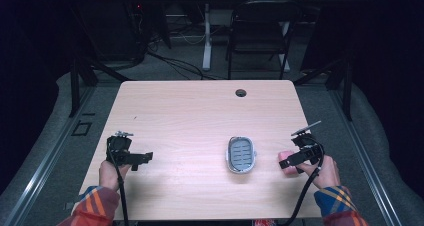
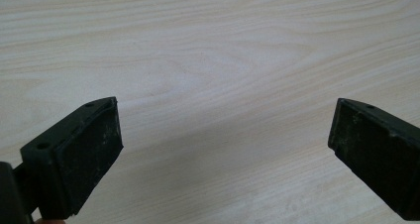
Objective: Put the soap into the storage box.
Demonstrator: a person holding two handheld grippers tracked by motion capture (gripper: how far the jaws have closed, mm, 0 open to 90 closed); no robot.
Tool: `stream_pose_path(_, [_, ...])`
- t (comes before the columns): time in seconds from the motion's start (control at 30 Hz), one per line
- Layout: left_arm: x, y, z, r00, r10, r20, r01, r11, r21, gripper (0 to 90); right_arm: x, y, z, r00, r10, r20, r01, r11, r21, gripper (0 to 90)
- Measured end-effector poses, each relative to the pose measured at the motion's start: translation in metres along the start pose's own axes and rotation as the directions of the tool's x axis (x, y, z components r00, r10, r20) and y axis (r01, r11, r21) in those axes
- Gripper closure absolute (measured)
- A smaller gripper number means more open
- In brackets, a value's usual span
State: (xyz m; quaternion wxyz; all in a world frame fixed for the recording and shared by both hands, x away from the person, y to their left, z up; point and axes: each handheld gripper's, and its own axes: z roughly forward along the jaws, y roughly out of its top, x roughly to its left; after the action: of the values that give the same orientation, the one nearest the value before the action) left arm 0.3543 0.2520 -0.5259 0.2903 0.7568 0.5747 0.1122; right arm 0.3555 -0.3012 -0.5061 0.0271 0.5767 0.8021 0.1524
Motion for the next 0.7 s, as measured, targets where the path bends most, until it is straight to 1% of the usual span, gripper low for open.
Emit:
stream_pose_path(0.03, [0.0, 0.0, 0.0, 1.0, 0.001, 0.0, -0.001, 1.0, 0.0, 0.3, 0.0, 0.002, 0.001, 1.0, -0.007, -0.001, 0.007, 1.0, 0.012, 0.0])
stream_pose_path(0.07, [0.0, 0.0, 0.0, 1.0, 0.001, 0.0, -0.001, 1.0, 0.0, 0.2, -0.001, 0.004, 0.002, 1.0, -0.005, 0.003, 0.004, 1.0, 0.014, 0.0])
stream_pose_path(0.17, [0.0, 0.0, 0.0, 1.0, 0.002, 0.0, -0.002, 1.0, 0.0, 0.2, -0.002, 0.007, 0.005, 0.9999, 0.009, 0.005, -0.009, 1.0, 0.02, 0.0])
stream_pose_path(0.2, [0.0, 0.0, 0.0, 1.0, 0.008, 0.0, -0.008, 1.0, 0.002, 0.2, -0.004, 0.011, 0.007, 0.9998, 0.019, 0.008, -0.019, 0.999, 0.026, 0.0])
stream_pose_path(0.23, [0.0, 0.0, 0.0, 1.0, 0.008, 0.0, -0.008, 1.0, 0.002, 0.2, -0.005, 0.013, 0.008, 0.9994, 0.028, 0.017, -0.029, 0.999, 0.024, 0.0])
stream_pose_path(0.33, [0.0, 0.0, 0.0, 1.0, 0.009, -0.001, -0.009, 1.0, 0.002, 0.2, -0.006, 0.016, 0.01, 0.9992, 0.035, 0.019, -0.035, 0.999, 0.035, 0.0])
stream_pose_path(0.4, [0.0, 0.001, 0.0, 1.0, 0.008, -0.001, -0.008, 1.0, 0.002, 0.2, -0.005, 0.02, 0.014, 0.9986, 0.049, 0.021, -0.05, 0.998, 0.037, 0.0])
stream_pose_path(0.5, [0.0, 0.0, 0.0, 1.0, 0.009, -0.001, -0.009, 1.0, 0.0, 0.2, -0.006, 0.025, 0.017, 0.999, 0.034, 0.03, -0.036, 0.997, 0.067, 0.0])
stream_pose_path(0.57, [0.0, 0.0, 0.0, 1.0, 0.007, -0.001, -0.007, 1.0, 0.001, 0.2, -0.006, 0.027, 0.022, 0.9979, 0.053, 0.038, -0.055, 0.996, 0.063, 0.0])
stream_pose_path(0.6, [0.0, 0.0, 0.001, 1.0, 0.008, 0.0, -0.008, 1.0, 0.003, 0.2, -0.007, 0.028, 0.022, 0.9986, 0.038, 0.037, -0.041, 0.996, 0.082, 0.0])
stream_pose_path(0.67, [0.0, 0.0, 0.001, 1.0, 0.008, 0.0, -0.008, 1.0, 0.003, 0.2, -0.007, 0.028, 0.023, 0.9982, 0.046, 0.039, -0.049, 0.996, 0.072, 0.0])
stream_pose_path(0.7, [0.0, 0.0, 0.001, 1.0, 0.007, 0.0, -0.007, 1.0, 0.005, 0.2, -0.008, 0.029, 0.023, 0.9987, 0.04, 0.033, -0.043, 0.994, 0.097, 0.0])
